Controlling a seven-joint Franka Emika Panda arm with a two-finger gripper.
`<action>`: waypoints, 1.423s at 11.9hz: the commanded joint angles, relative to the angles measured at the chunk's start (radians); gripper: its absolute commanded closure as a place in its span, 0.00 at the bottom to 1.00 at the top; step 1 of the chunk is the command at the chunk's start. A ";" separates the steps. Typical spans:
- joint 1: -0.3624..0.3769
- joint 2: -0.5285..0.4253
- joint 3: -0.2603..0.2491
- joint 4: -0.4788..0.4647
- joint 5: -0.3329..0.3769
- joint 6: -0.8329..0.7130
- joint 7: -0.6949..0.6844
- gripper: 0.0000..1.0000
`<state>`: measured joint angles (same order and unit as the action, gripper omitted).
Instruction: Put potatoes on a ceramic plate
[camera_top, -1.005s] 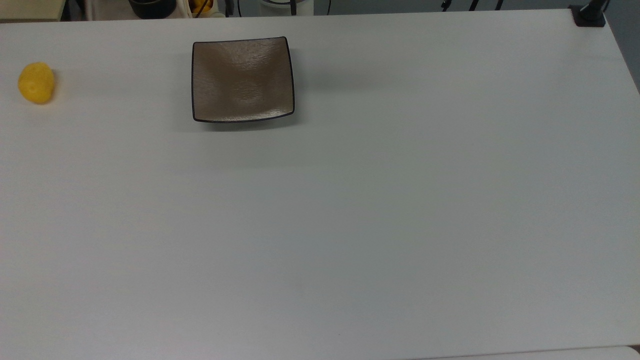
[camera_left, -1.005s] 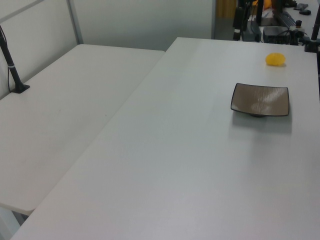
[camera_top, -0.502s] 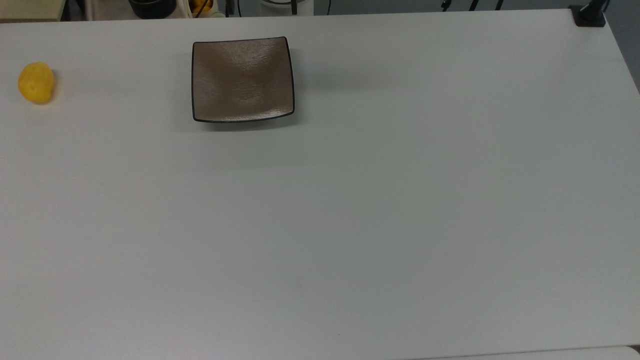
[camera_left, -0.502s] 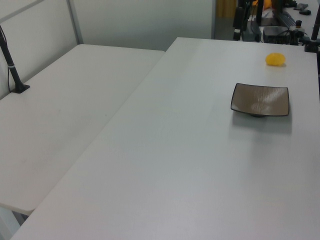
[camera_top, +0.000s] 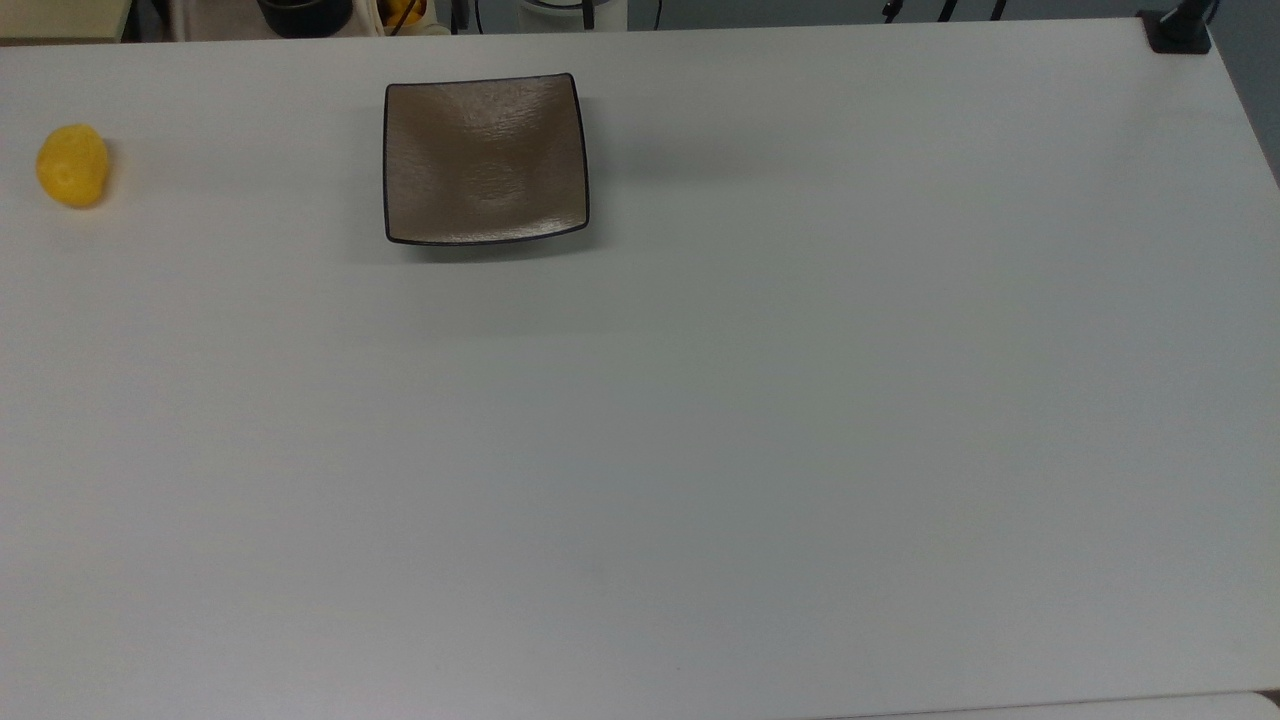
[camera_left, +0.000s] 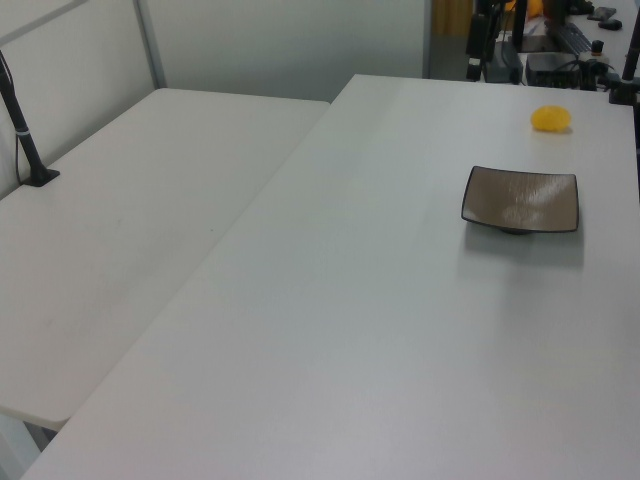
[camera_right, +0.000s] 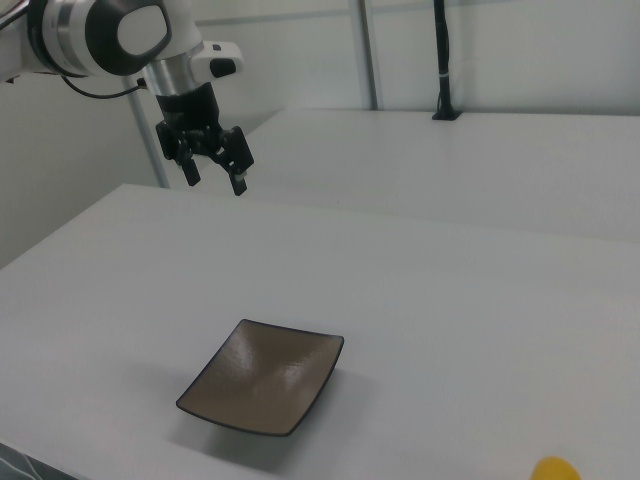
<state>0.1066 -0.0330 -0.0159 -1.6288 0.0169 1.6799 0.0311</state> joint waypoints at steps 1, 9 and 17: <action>-0.002 -0.015 -0.003 -0.008 0.014 -0.005 -0.020 0.00; -0.076 -0.036 0.005 -0.009 0.014 -0.036 -0.080 0.00; -0.385 -0.025 0.004 -0.003 -0.002 0.015 -0.508 0.00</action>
<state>-0.2098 -0.0576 -0.0164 -1.6282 0.0161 1.6555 -0.4082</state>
